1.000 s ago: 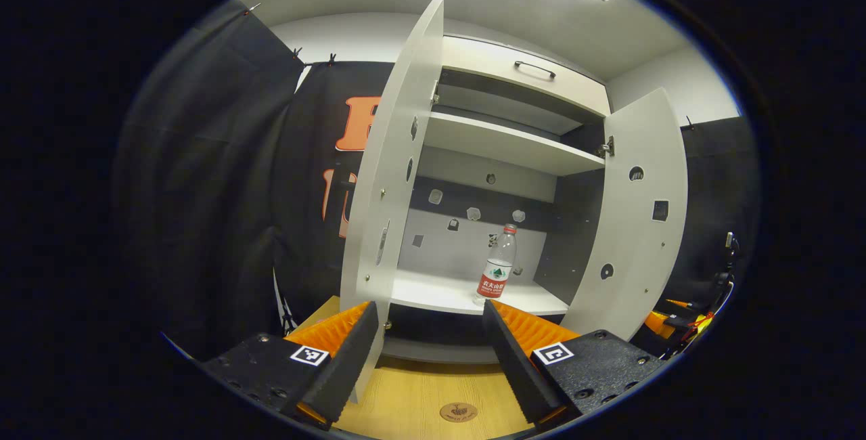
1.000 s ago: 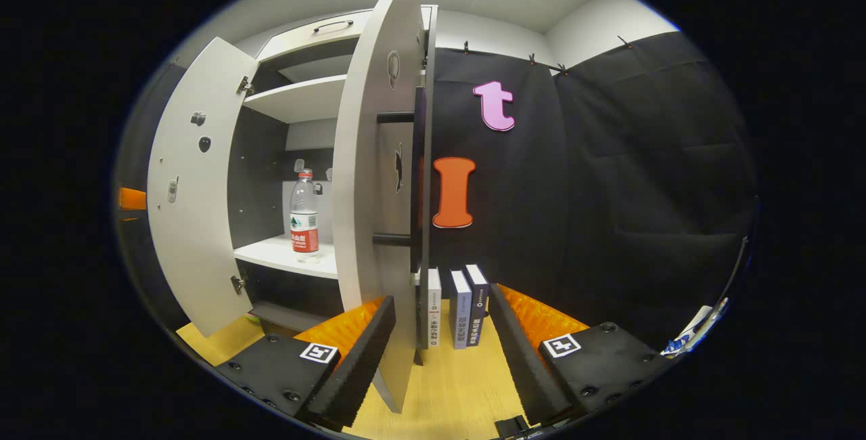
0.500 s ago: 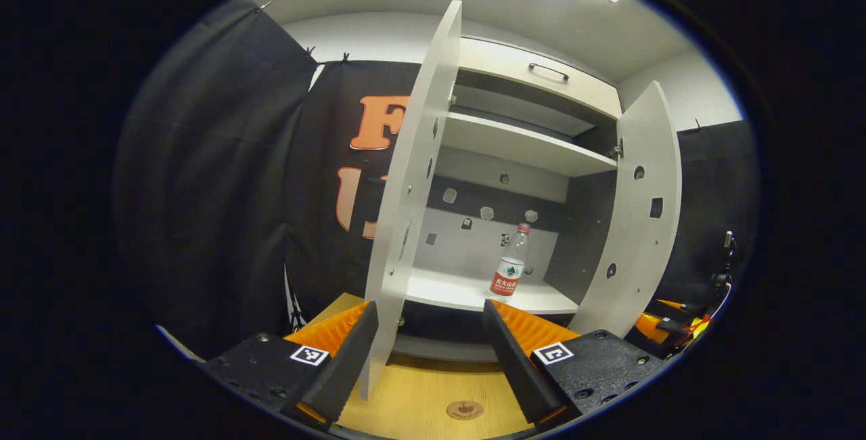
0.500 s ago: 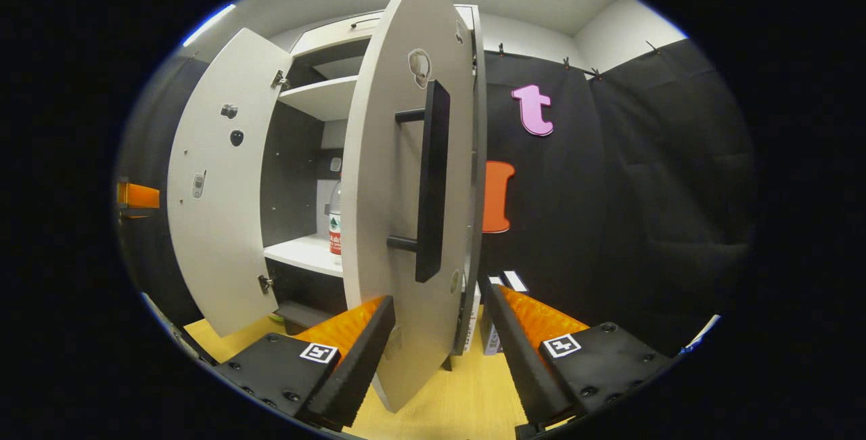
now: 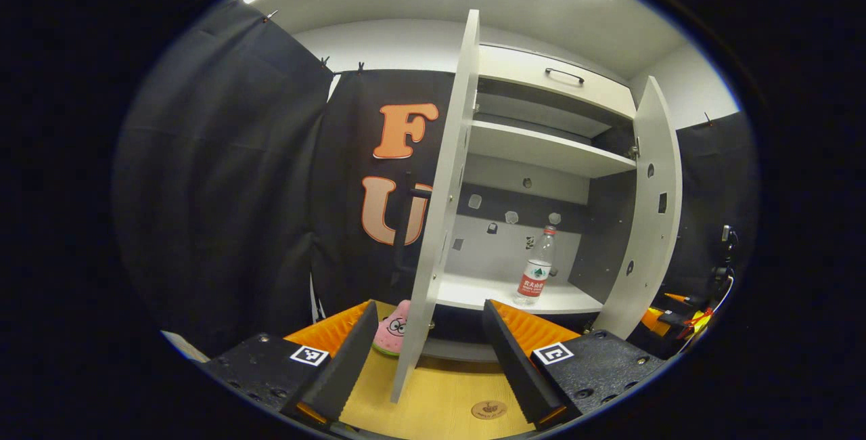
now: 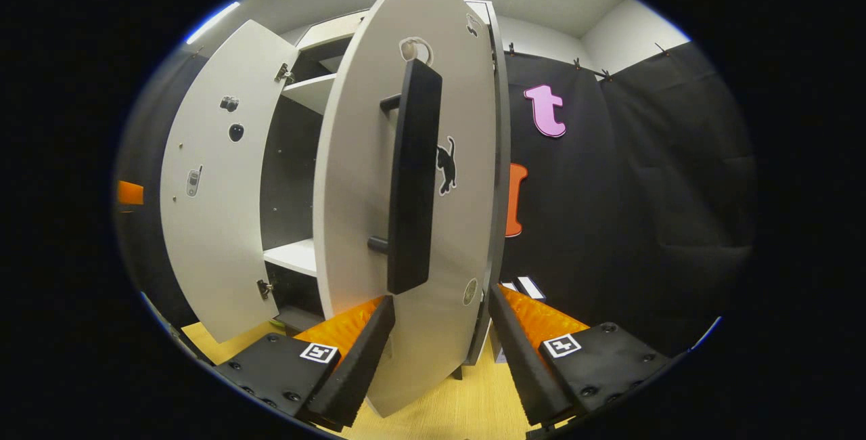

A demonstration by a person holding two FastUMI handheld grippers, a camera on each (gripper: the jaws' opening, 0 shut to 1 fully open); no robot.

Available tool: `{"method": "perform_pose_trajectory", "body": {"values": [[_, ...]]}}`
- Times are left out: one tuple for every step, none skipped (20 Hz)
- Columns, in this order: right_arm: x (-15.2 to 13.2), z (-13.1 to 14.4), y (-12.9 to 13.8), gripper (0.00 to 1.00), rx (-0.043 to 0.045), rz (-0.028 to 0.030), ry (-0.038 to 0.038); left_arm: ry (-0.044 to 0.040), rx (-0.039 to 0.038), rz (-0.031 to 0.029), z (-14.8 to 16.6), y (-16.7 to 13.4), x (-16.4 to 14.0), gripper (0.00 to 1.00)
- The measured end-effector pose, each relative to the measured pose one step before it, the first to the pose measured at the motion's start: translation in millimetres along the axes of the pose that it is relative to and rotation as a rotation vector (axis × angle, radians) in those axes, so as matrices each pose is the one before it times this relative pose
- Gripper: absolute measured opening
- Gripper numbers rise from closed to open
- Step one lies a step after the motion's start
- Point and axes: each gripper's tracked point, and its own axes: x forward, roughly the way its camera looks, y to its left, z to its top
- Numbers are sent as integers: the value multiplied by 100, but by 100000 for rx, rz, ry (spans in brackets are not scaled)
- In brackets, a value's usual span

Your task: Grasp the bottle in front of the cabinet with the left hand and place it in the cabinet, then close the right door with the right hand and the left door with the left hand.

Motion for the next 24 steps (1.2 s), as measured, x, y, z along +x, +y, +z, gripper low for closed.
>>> {"method": "perform_pose_trajectory", "body": {"values": [[399, -45, 3, 87, -151, -162, -10, -218, -465, 743, -25, 370, 161, 94], [574, -156, 156, 87, 40, -210, 47, -182, -355, 782, -79, 329, 12, 94], [717, -208, 296, 87, 28, -108, 107, 83, -132, 875, -45, 351, 105, 95], [570, -60, 153, 87, -95, 34, 97, 117, 26, 909, -96, 390, 16, 95], [684, -90, 83, 87, -260, 175, 7, 77, -9, 849, -116, 373, 30, 95], [714, -59, 219, 87, -218, 403, 117, 24, -164, 767, -65, 343, 83, 95], [875, -95, 253, 87, -137, 463, 118, -282, -277, 823, 79, 339, 68, 95], [860, -276, 284, 87, -46, 462, 387, 55, -204, 931, -15, 362, 50, 94], [1044, -164, 358, 87, -189, 470, 320, 141, -4, 887, -127, 309, 773, 95], [1125, -221, 261, 87, -514, 376, 282, 65, 46, 942, -138, 107, 87, 94], [1041, -34, 190, 87, -603, -81, -166, 99, 227, 908, -74, 170, 174, 94], [758, -127, -172, 95, -445, -109, 286, -69, 416, 946, -48, 239, 26, 94], [505, -149, -186, 95, -320, -653, -260, -66, 269, 991, -13, 533, 212, 94], [505, -27, -212, 95, -158, -570, -513, -164, 113, 991, 77, 611, -55, 94], [474, 213, 279, 95, 441, -106, -269, 27, 164, 1326, 70, 573, -108, 94], [-44, -32, 68, 95, 604, 116, -61, 169, 72, 1269, -115, 546, -4, 95], [-96, 49, 3, 95, 307, 173, -246, 171, 80, 1158, -126, 446, 140, 92], [-173, -9, 22, 95, 190, 236, -83, 245, 169, 1119, -144, 395, 210, 94], [-115, -8, -25, 88, 7, 18, -126, 290, 22, 913, -286, 336, 308, 92], [-58, 5, -11, 88, -96, -240, -12, 462, -221, 650, -226, 285, 342, 95], [-24, 11, 26, 88, -232, -506, 113, 692, -315, 239, -409, 227, 387, 93], [-33, 24, 21, 95, -392, -676, 89, 725, -455, 6, -375, 103, 346, 93], [-82, 36, -6, 95, -592, -620, -19, 687, -515, -139, -347, 19, 452, 95], [-72, 45, -9, 88, -474, -520, -163, 662, -421, -309, -301, 64, 445, 96]]}}
